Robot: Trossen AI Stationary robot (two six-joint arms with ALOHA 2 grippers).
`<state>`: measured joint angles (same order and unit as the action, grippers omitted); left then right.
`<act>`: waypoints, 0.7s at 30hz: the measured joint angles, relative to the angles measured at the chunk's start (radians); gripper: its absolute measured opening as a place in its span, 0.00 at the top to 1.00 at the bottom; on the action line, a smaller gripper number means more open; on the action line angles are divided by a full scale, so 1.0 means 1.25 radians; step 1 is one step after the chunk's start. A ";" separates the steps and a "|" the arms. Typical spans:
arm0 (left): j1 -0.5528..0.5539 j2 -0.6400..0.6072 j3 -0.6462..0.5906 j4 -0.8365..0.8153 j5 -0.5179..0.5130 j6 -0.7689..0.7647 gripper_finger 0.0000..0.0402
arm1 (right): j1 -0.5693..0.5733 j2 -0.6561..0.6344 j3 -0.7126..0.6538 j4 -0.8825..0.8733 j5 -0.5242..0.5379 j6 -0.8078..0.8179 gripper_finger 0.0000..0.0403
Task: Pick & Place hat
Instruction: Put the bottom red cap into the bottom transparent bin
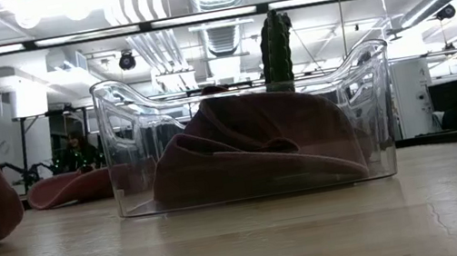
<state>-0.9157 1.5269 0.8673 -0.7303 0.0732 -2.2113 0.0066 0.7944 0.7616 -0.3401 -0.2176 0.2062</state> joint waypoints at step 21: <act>0.000 -0.002 -0.044 0.117 -0.042 0.001 0.95 | 0.000 0.000 0.000 0.000 0.002 0.000 0.84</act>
<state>-0.9157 1.5240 0.8122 -0.5834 0.0205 -2.2100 0.0063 0.7948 0.7612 -0.3397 -0.2150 0.2062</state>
